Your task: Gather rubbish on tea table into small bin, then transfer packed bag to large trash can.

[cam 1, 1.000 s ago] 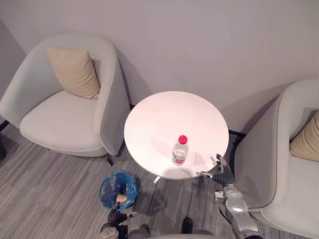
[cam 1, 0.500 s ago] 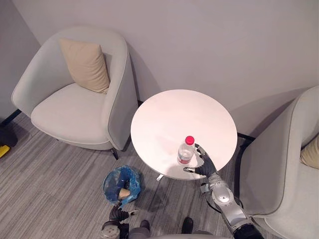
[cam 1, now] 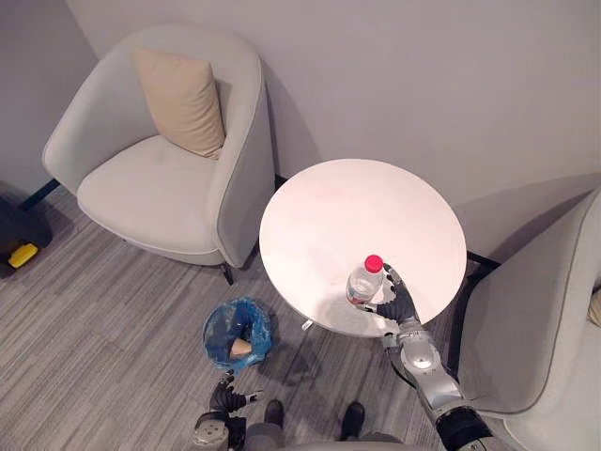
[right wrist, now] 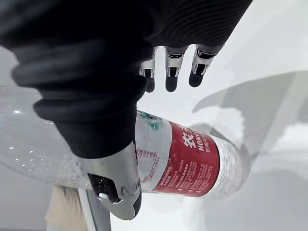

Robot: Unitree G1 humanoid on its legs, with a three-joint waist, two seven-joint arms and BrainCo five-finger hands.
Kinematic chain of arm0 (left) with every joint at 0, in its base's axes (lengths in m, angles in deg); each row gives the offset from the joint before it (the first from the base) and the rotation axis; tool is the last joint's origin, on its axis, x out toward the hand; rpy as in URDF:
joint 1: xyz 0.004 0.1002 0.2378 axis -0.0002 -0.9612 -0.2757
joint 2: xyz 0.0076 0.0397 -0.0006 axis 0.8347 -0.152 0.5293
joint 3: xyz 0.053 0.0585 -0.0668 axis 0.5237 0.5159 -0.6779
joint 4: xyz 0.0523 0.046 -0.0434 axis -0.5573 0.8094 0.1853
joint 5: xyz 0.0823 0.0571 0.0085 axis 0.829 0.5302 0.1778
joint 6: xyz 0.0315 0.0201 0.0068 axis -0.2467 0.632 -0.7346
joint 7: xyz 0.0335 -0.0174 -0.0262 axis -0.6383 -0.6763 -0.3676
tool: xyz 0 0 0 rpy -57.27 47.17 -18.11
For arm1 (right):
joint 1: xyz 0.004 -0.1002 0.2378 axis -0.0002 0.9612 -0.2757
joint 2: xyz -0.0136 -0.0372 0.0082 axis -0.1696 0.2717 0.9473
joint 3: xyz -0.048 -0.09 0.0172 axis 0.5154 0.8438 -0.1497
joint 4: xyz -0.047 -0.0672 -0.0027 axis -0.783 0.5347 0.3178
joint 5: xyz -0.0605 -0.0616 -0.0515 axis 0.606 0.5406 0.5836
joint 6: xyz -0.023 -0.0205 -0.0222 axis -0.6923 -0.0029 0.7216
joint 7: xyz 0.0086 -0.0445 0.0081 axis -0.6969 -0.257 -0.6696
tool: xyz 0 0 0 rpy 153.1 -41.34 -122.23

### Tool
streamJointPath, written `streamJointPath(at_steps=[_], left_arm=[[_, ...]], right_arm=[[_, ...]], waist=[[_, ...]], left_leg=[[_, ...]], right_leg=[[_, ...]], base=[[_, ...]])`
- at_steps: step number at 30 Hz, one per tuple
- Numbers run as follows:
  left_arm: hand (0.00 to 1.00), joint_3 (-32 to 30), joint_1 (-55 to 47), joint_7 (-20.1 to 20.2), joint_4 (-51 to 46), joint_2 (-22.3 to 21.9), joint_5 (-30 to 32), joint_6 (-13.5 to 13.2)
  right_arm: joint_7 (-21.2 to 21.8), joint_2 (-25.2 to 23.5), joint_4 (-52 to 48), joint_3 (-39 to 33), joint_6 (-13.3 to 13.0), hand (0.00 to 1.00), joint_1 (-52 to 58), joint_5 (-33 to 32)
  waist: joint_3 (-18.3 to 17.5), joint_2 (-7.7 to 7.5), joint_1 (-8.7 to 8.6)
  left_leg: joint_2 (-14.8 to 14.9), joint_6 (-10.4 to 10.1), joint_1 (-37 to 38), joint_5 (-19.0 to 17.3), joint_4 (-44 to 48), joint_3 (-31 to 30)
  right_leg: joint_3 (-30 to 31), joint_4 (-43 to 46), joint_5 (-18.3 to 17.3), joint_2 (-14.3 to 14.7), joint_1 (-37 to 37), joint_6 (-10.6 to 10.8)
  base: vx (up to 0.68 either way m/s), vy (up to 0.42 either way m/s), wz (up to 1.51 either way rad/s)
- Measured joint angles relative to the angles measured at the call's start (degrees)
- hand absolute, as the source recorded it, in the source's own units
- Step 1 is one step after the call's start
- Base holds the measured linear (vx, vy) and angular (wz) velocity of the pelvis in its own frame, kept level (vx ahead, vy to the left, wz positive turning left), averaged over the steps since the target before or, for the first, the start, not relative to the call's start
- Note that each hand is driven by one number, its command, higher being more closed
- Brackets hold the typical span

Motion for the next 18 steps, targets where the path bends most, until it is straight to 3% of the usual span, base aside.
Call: streamJointPath(at_steps=[4,5,18], left_arm=[[0.00,0.0,-0.2,0.1,-0.5,0.0,-0.1,-0.1],[0.00,0.1,-0.3,0.2,-0.8,0.0,-0.2,-0.1],[0.00,0.5,-0.1,1.1,-3.6,-0.1,-0.5,-0.4]], right_arm=[[-0.8,-0.4,0.1,-0.4,0.0,0.00,-0.6,-1.3],[-0.9,-0.4,0.3,-0.7,0.1,1.00,-0.9,-1.4],[-0.5,-0.3,7.0,1.0,1.1,1.00,-11.3,-5.7]], waist=[[0.3,0.23,0.00],[0.4,0.37,0.09],[3.2,1.61,1.82]], left_leg=[[-0.1,0.0,-1.2,0.3,0.0,-0.3],[-0.2,0.0,-1.7,0.4,0.0,-0.5],[-0.5,0.0,-3.8,0.6,0.6,-1.6]], right_leg=[[-0.3,0.0,0.0,-0.1,-1.1,0.0],[-0.6,0.0,0.0,-0.2,-1.4,0.0],[-2.0,0.0,0.0,-0.4,-2.5,0.0]], base=[[0.00,0.009,0.03],[0.00,0.017,0.10],[0.00,0.020,0.06]])
